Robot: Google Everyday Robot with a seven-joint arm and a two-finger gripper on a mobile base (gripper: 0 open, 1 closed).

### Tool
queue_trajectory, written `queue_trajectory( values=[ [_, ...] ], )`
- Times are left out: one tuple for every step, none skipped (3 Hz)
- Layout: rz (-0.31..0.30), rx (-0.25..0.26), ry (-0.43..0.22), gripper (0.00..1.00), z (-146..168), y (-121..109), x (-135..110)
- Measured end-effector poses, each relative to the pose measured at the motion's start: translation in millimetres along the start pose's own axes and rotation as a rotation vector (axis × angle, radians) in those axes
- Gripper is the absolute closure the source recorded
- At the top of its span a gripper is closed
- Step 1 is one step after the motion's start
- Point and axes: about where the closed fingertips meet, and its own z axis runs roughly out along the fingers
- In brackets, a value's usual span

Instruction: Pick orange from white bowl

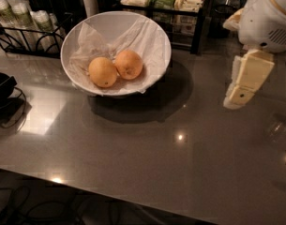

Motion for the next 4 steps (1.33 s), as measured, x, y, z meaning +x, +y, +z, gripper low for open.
queue_trajectory(
  values=[
    [-0.071, 0.017, -0.093, 0.0, 8, -19, -46],
    [-0.071, 0.016, -0.095, 0.0, 9, -19, -47],
    [-0.065, 0.0, -0.145, 0.0, 31, -25, -59],
    [-0.059, 0.007, -0.232, 0.0, 63, -52, -84]
  ],
)
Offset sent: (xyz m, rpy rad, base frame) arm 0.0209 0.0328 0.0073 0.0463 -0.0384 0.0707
